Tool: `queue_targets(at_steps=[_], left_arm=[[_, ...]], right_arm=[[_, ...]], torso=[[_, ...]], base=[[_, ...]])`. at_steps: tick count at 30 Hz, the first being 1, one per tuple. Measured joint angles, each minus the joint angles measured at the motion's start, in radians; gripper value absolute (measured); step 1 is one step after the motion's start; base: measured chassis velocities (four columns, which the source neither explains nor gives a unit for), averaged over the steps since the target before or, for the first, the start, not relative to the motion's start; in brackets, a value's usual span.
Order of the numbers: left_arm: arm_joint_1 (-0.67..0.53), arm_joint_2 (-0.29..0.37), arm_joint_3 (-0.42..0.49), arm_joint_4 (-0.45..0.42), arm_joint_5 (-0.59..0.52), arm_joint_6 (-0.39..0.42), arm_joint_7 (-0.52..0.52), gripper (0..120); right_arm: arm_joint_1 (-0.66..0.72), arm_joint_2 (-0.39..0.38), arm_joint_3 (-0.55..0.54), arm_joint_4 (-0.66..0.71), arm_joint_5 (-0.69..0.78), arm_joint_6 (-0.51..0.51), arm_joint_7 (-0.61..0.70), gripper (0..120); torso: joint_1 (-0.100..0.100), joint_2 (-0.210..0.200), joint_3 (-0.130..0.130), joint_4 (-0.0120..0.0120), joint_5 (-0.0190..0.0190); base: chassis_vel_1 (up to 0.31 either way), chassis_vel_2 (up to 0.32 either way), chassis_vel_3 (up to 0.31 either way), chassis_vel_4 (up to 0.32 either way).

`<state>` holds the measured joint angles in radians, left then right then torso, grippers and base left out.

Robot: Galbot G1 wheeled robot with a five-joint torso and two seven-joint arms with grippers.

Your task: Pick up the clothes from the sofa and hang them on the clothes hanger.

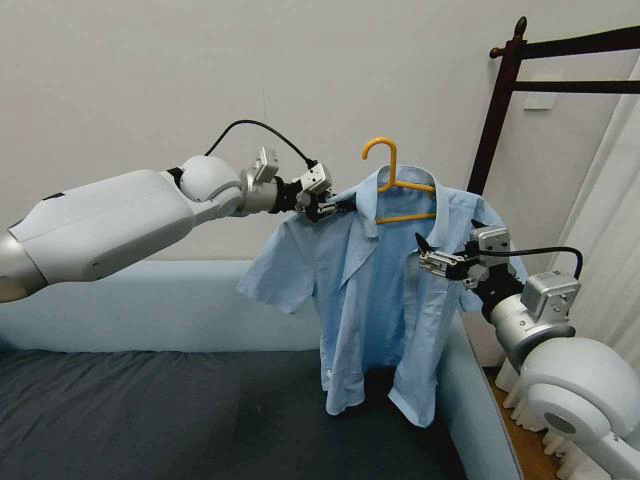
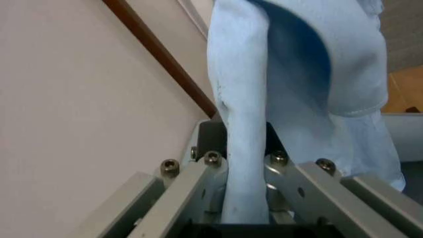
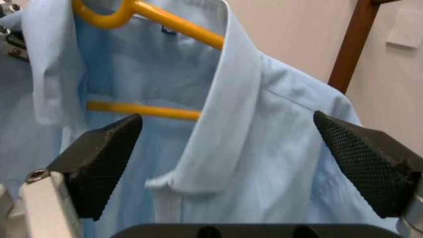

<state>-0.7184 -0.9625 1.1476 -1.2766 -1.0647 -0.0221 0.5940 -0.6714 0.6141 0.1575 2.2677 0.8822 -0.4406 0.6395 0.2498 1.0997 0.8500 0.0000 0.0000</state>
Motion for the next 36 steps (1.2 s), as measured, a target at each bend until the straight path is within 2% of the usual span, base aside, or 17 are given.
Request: queue_targets(at_steps=[7,11,13,17,18,20,22,26,28,31,36], left_arm=[[-0.015,-0.024,0.004,0.0,-0.011,0.002,0.005,1],[-0.024,-0.022,0.015,0.001,-0.013,0.002,0.012,1],[-0.025,-0.02,0.017,0.001,-0.013,0.002,0.014,1],[-0.03,-0.021,0.031,0.008,-0.016,0.003,0.033,1],[-0.03,-0.021,0.031,0.008,-0.016,0.003,0.033,1],[-0.033,-0.028,0.037,0.02,-0.021,0.004,0.043,1],[-0.035,-0.032,0.039,0.024,-0.024,0.004,0.048,1],[-0.047,-0.043,0.05,0.044,-0.058,0.014,0.085,1],[-0.05,-0.046,0.056,0.051,-0.073,0.018,0.101,1],[-0.052,-0.059,0.068,0.086,-0.092,0.021,0.145,1],[-0.048,-0.078,0.071,0.134,-0.089,0.017,0.182,1]], right_arm=[[0.048,0.013,-0.028,-0.036,-0.005,-0.009,0.001,88],[0.041,0.008,-0.022,-0.043,-0.025,-0.014,0.008,72],[0.037,0.007,-0.019,-0.043,-0.031,-0.014,0.008,68],[0.027,0.005,-0.018,-0.043,-0.077,-0.013,0.001,49],[0.027,0.005,-0.018,-0.043,-0.077,-0.013,0.001,49],[0.023,0.004,-0.021,-0.04,-0.09,-0.013,-0.006,39],[0.021,0.004,-0.022,-0.037,-0.094,-0.014,-0.007,36],[0.012,0.0,-0.019,-0.025,-0.107,-0.016,-0.01,18],[0.009,-0.002,-0.017,-0.023,-0.115,-0.015,-0.012,15],[0.0,-0.009,-0.013,-0.005,-0.135,-0.01,-0.019,1],[-0.004,-0.014,-0.01,0.009,-0.156,-0.004,-0.031,0]], torso=[[0.0,0.0,0.0,-0.0001,0.0002],[0.0,0.0,0.0,0.0001,0.0001],[0.0,0.0,0.0,0.0001,0.0001],[0.0,0.0,0.0,0.0,0.0],[0.0,0.0,0.0,0.0,0.0],[0.0,0.0,0.0,0.0001,0.0],[0.0,0.0,0.0,0.0001,0.0],[0.0,0.0,0.0,0.0,0.0001],[0.0,0.0,0.0,0.0,0.0001],[0.0,0.0,0.0,-0.0001,-0.0001],[0.0,0.0,0.0,0.0,0.0]], base=[[0.0,0.0,0.0,0.0],[0.0,0.0,0.0,0.0],[0.0,0.0,0.0,0.0],[0.0,0.0,0.0,0.0],[0.0,0.0,0.0,0.0],[0.0,0.0,0.0,0.0],[0.0,0.0,0.0,0.0],[0.0,0.0,0.0,0.0],[0.0,0.0,0.0,0.0],[0.0,0.0,0.0,0.0],[0.0,0.0,0.0,0.0]])
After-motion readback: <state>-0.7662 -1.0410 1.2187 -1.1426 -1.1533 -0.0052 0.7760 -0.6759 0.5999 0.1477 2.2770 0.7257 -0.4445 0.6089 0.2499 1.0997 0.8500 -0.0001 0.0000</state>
